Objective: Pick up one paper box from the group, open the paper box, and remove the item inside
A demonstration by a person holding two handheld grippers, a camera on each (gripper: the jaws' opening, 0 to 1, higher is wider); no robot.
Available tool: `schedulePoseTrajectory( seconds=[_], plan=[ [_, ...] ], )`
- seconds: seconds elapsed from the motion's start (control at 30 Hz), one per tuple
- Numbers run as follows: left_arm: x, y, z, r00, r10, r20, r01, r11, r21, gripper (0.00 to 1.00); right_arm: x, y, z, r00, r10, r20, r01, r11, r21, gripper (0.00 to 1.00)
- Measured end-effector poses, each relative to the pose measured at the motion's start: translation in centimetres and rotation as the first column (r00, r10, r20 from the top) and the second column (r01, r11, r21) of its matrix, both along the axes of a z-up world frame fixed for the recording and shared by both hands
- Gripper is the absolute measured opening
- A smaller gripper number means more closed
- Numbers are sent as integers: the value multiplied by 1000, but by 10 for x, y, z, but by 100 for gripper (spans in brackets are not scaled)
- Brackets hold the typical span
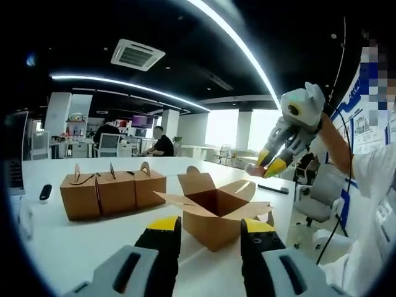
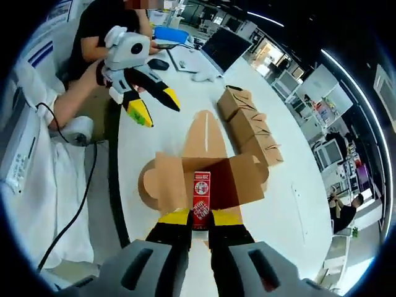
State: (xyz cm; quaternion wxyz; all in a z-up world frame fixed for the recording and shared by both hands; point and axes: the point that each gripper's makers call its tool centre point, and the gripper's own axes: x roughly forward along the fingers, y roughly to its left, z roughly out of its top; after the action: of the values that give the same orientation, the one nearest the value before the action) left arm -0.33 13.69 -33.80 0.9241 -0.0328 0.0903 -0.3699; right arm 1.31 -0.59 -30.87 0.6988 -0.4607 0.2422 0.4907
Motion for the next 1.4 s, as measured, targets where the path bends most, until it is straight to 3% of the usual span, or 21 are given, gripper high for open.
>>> schedulePoseTrajectory(
  seconds=[0.3,0.63,0.83,1.3,1.33,1.4],
  plan=[
    [-3,2,2,1000,-3,8,3,1000,-4,39,-33,-7,-3,999,40,13,-40,999,-13,12],
    [-7,-1,-1,1000,-18,6,18,1000,7,39,-66,-10,-22,995,95,-31,-96,995,-34,12],
    [-7,-1,-4,1000,-22,-2,22,1000,16,39,-58,-10,-17,994,94,-49,-96,995,-28,12],
    [-8,-5,-11,999,-38,-17,39,999,29,39,-64,-14,-28,990,60,-124,-66,997,-43,12],
    [-8,-5,-11,999,-39,-18,39,999,29,39,-66,-23,-68,990,57,-132,-63,997,-44,12],
    [-8,-4,-13,999,-40,-21,40,999,31,39,-62,-25,-77,988,56,-144,-63,997,-45,12]
  ],
)
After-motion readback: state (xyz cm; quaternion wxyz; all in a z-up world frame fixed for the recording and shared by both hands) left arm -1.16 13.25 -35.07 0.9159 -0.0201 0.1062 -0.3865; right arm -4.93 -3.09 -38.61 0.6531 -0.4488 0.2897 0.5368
